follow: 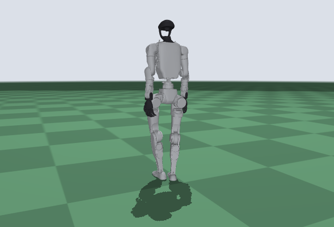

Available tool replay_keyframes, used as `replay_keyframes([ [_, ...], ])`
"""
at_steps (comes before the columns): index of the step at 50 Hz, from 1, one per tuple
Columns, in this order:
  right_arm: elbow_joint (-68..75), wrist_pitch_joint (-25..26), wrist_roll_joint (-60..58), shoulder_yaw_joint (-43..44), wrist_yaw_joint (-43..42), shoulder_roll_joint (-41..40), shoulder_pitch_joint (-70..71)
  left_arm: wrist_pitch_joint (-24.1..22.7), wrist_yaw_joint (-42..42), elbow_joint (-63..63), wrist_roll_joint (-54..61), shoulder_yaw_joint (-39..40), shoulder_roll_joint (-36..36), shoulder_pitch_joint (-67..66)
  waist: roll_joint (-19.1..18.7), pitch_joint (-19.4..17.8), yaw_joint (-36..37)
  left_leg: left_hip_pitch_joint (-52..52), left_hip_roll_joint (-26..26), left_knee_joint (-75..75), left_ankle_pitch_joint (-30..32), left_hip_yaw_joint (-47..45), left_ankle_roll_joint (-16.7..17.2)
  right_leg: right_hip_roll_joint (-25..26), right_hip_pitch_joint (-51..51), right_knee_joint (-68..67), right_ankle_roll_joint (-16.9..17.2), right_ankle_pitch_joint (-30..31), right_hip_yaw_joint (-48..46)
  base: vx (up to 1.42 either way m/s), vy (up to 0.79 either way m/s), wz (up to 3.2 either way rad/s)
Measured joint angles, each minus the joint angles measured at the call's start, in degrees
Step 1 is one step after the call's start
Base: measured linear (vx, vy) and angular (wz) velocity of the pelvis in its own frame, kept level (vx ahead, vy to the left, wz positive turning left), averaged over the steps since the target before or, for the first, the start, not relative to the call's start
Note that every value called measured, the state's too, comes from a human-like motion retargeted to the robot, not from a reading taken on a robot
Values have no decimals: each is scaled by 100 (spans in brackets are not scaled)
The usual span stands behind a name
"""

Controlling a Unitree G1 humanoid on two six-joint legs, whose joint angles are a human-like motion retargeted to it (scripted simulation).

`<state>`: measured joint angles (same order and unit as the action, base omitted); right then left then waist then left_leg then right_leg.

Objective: In place motions

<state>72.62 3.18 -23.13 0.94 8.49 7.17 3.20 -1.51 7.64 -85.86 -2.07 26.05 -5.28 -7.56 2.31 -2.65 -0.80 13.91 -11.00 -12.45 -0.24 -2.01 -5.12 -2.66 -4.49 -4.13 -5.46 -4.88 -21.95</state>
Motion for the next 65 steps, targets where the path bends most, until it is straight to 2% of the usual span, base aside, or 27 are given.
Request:
replay_keyframes([
  [1, 12, 11, 12, -6, 38, -8, -42, -18, 1, 23, 18, 25, 34, -80, -73, -2, -57, -74, -103, 240, 528, 365, -320, 116, 105, 18, 25, -35, 28, 31, -8, -91],
  [2, 33, 24, 36, -17, 88, -14, -93, -32, 8, 32, 49, 47, 61, -159, -151, 12, -168, -162, -129, 406, 793, 570, -498, 228, 195, 19, 53, -79, 29, 38, -7, 5],
  [3, 71, 39, 83, -39, 162, -13, -163, -38, 28, 12, 103, 63, 75, -233, -241, 60, -387, -275, -1, 420, 532, 455, -394, 332, 254, -14, 87, -141, -25, 35, -6, 32],
  [5, 172, 87, 218, -79, 268, -18, -299, 25, 122, -107, 171, 102, 90, -233, -351, 203, -757, -356, 593, 382, 252, -699, -241, 411, 215, -126, 170, -235, -79, 20, -5, 40],
  [7, 360, 90, 548, -56, 232, -16, -362, 135, 143, -192, 152, 116, 33, -21, -306, 62, -968, -437, 367, 454, 394, 7, -236, 416, 307, -252, 213, -297, -146, 1, -3, 12],
  [10, 803, 47, 904, -2, 215, 73, -492, 88, 51, -20, 138, 42, -37, 136, -156, -38, -907, -745, 425, 638, 406, -420, -220, 405, 452, -335, 213, -332, -28, 11, -2, -38],
  [13, 1174, 217, 590, 128, 323, 189, -720, 76, 83, 220, 83, -118, -45, 232, -129, 204, -860, -765, 432, 723, 373, -561, -208, 369, 427, -286, 225, -328, -48, 19, -3, -15],
  [17, 1461, 328, 285, 252, 148, 289, -862, 38, 114, 406, 208, -363, -89, 556, -99, 169, -827, -800, 462, 743, 361, -644, -234, 373, 416, -337, 258, -340, 18, -1, -2, -19],
  [25, 1127, 271, -18, 330, 56, 186, -881, 3, 261, 660, -35, -1238, -294, 1116, -163, 170, -1425, -740, 729, 688, 180, -1194, -267, 379, -30, -596, 388, -311, 342, -11, -2, -44],
  [27, 1000, 285, -71, 248, 68, 123, -760, -5, 292, 690, -21, -1352, -251, 1164, -189, 193, -1519, -741, 875, 693, 81, -1576, -239, 379, -137, -629, 303, -534, 369, -27, -6, -223],
  [30, 770, 233, -100, 73, 208, 16, -528, 3, 327, 650, 70, -1318, -167, 1238, -299, 198, -1704, -750, 1157, 699, -95, -2266, -183, 220, -144, -583, 305, -889, -276, -36, -5, -297],
  [33, 581, 169, -28, -218, 231, -46, -315, 5, 316, 623, 55, -1194, -115, 1267, -420, 212, -1892, -841, 1405, 767, -257, -2871, -28, -96, 96, -467, 457, -1148, -1997, -36, 1, -362],
  [35, 535, 157, -8, -478, 134, -63, -98, 8, 288, 642, -25, -974, -109, 1264, -361, 250, -1270, -1051, 1599, 790, -441, -3921, 169, -338, 146, -660, 651, -1324, -2274, -30, -1, -580],
  [38, 416, 170, -99, -600, 75, -77, 24, -22, 213, 624, -42, -807, -51, 1081, -302, 310, -1073, -1395, 1663, 846, -585, -5138, 382, -453, 225, -665, 651, -1200, -3004, -22, -13, -454],
  [40, 304, 158, -154, -614, 139, -68, 93, -19, 226, 569, 16, -739, -59, 956, -268, 318, -1057, -1640, 1649, 900, -638, -5853, 515, -534, 194, -698, 664, -874, -3100, -17, -19, -359],
  [42, 181, 132, -124, -574, 203, -52, 119, 19, 231, 453, 0, -681, -104, 888, -242, 320, -1231, -1797, 1584, 937, -671, -6126, 625, -527, 58, -625, 654, -199, -2789, -13, -18, -282],
  [45, 81, 104, 56, -424, 123, -10, 73, 73, 186, 303, -157, -641, -181, 823, -341, 368, -1517, -1897, 1654, 944, -629, -6371, 742, -348, -165, -638, 588, -257, -2077, -10, -27, -208],
  [50, 284, 143, 512, 125, -203, 103, -61, 107, 114, 280, -308, -711, -241, 947, -488, 348, -2079, -2050, 1824, 847, -503, -6661, 853, -100, -180, -488, 496, -295, -1766, -6, -21, -85],
  [52, 465, 171, 731, 307, -266, 173, -176, 98, 76, 297, -372, -710, -241, 1073, -445, 396, -2208, -2074, 1892, 627, -308, -6636, 646, -158, -183, -446, 406, -343, -1660, 5, -22, -21],
  [55, 867, 271, 1031, 514, -369, 287, -364, 91, 26, 329, -480, -805, -217, 1276, -115, 538, -2072, -1968, 1918, -14, -254, -6208, 59, -458, -246, -479, 302, -430, -1327, 12, -20, -35],
  [56, 1020, 315, 1030, 548, -376, 312, -420, 82, 35, 355, -485, -852, -202, 1309, -24, 568, -1941, -1834, 1906, -198, -312, -5851, 82, -503, -260, -480, 275, -428, -1250, 14, -13, -66],
  [58, 1256, 419, 945, 597, -358, 335, -514, 53, 40, 413, -471, -946, -159, 1370, 118, 528, -1565, -1305, 1725, -544, -433, -4538, 182, -496, -256, -442, 214, -382, -1026, 10, -16, -111],
  [62, 1251, 434, 629, 494, -177, 278, -618, -43, 4, 510, -364, -1091, -97, 1501, 208, 57, -506, -649, 903, -166, -438, -2085, 224, -122, -54, -195, 21, -179, -410, -2, -10, -173],
  [63, 1195, 397, 525, 426, -115, 264, -622, -64, 0, 521, -361, -1094, -89, 1495, 183, -42, -294, -610, 705, 67, -395, -1612, 179, -4, 17, -134, -15, -138, -301, 3, -7, -168],
  [65, 1080, 369, 203, 305, -25, 234, -610, -106, -14, 502, -392, -1035, -50, 1370, 105, -177, 98, -519, 273, 433, 128, -514, -168, 211, 193, -27, -40, -63, -58, 12, -1, -148],
])
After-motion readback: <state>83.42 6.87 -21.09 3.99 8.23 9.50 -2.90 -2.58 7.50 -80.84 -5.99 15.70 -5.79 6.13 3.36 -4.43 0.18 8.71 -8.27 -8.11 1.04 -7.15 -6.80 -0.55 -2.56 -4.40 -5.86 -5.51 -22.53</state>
